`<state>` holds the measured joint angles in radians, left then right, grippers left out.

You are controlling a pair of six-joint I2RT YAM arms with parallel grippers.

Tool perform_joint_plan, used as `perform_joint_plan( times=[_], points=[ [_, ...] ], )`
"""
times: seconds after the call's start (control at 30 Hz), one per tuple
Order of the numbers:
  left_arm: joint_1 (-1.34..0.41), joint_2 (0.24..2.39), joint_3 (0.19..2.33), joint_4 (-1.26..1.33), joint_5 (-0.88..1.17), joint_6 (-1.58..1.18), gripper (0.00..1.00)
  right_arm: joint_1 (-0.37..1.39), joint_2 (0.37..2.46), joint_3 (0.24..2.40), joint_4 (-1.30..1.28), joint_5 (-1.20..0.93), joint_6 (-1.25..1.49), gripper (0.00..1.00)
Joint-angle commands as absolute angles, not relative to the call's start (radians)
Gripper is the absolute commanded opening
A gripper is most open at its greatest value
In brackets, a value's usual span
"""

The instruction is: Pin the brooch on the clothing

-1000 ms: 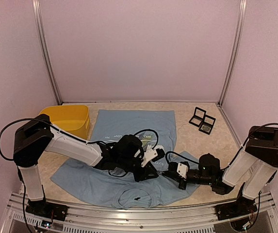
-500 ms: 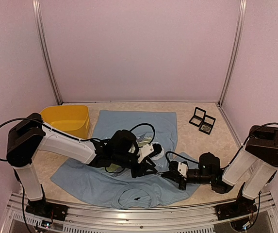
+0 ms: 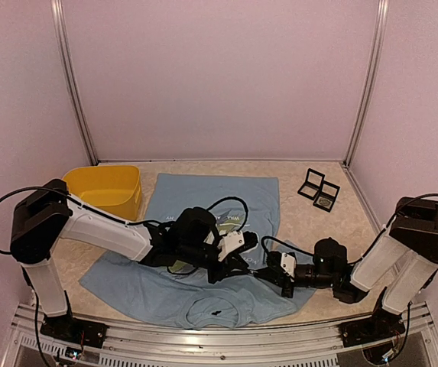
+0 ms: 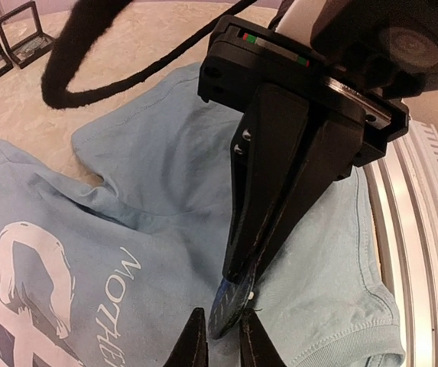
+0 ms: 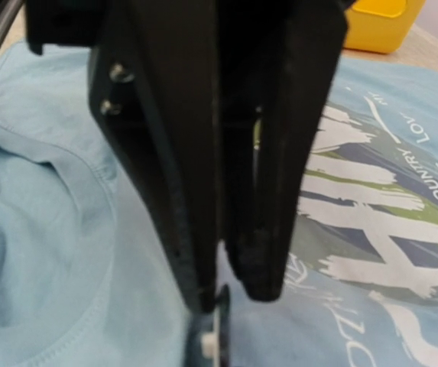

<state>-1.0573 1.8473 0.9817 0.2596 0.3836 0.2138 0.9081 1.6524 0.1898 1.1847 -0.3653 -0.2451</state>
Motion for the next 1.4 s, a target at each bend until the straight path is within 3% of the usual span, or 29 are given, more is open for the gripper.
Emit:
perform_joint_plan(
  times=[0.0,0.27,0.37,0.53,0.73,0.8,1.1,1.23,1.37],
  points=[
    [-1.064,1.873,0.991,0.287,0.352,0.242,0.13,0.903,1.624,0.208,1.158,-0.393,-0.262,0.00],
    [-1.072,1.874,1.004,0.277,0.380,0.239,0.11,0.902,1.624,0.217,1.156,-0.413,-0.262,0.00],
    [-1.073,1.876,1.009,0.276,0.367,0.240,0.01,0.902,1.626,0.221,1.155,-0.416,-0.262,0.00],
    [-1.073,1.872,1.011,0.261,0.372,0.246,0.00,0.902,1.613,0.223,1.124,-0.413,-0.253,0.00],
    [-1.070,1.829,1.012,0.230,0.358,0.254,0.00,0.899,1.527,0.188,1.016,-0.416,-0.241,0.24],
    [-1.070,1.818,1.016,0.222,0.359,0.256,0.00,0.898,1.511,0.178,0.985,-0.421,-0.230,0.27],
    [-1.076,1.797,1.045,0.167,0.358,0.266,0.00,0.898,1.561,0.171,0.974,-0.424,-0.132,0.27],
    [-1.076,1.781,1.046,0.149,0.377,0.264,0.00,0.896,1.616,0.179,0.979,-0.364,-0.106,0.14],
    [-1.075,1.768,1.042,0.136,0.376,0.268,0.00,0.894,1.640,0.221,0.907,-0.325,-0.094,0.13]
  ],
)
